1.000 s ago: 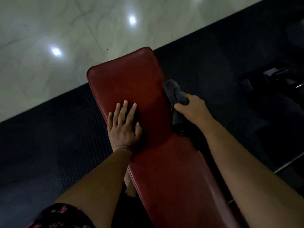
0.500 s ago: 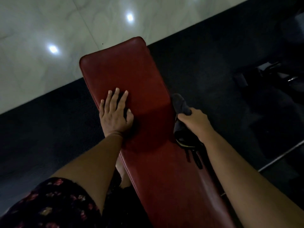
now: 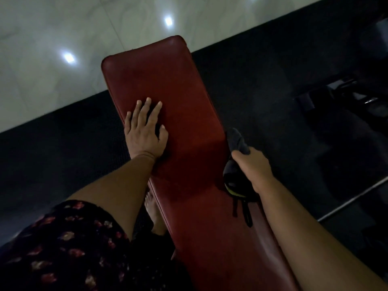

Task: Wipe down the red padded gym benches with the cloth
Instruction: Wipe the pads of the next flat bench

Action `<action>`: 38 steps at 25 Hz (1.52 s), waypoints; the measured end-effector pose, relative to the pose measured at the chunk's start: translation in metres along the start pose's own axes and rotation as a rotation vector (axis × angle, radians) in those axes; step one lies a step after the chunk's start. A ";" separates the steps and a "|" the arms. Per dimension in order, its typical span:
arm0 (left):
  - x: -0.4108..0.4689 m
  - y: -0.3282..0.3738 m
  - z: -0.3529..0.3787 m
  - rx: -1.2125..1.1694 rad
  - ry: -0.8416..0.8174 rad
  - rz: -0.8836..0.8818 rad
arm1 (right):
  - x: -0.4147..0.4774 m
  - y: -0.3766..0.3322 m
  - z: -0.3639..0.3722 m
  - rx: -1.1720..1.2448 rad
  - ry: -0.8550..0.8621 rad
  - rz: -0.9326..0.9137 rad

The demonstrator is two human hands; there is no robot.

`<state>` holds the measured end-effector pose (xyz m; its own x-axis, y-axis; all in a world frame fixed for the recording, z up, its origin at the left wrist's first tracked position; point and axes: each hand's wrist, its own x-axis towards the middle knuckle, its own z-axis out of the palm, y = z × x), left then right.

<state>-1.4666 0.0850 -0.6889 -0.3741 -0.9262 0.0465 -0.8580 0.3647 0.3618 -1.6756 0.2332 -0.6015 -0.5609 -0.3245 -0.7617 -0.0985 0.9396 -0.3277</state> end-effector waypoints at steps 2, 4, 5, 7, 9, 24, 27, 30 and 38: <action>0.000 -0.001 0.001 -0.013 0.008 0.007 | 0.007 -0.014 -0.002 -0.017 -0.028 -0.013; 0.000 -0.002 0.001 -0.016 0.009 0.004 | 0.001 -0.007 -0.001 -0.014 -0.002 -0.139; 0.000 -0.001 0.001 -0.016 0.001 0.003 | -0.005 0.004 -0.001 -0.002 0.009 -0.176; 0.000 -0.001 0.001 -0.006 0.000 0.000 | -0.016 0.031 -0.005 0.033 -0.006 -0.186; -0.001 -0.002 0.001 0.003 0.001 -0.005 | -0.010 0.042 -0.011 0.066 -0.058 -0.068; 0.000 -0.003 0.000 -0.013 -0.011 0.005 | -0.016 0.050 0.000 -0.108 0.003 0.024; 0.000 -0.001 0.001 -0.011 -0.014 0.000 | -0.021 0.055 0.004 -0.056 0.048 -0.080; 0.000 -0.001 0.001 -0.010 -0.007 -0.001 | -0.039 0.078 -0.007 -0.039 0.017 -0.139; 0.000 -0.002 0.003 -0.035 0.027 -0.007 | -0.025 0.077 0.004 -0.038 0.091 -0.032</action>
<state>-1.4664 0.0844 -0.6925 -0.3578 -0.9313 0.0685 -0.8477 0.3546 0.3946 -1.6657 0.3133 -0.6095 -0.6293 -0.3448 -0.6965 -0.1476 0.9329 -0.3285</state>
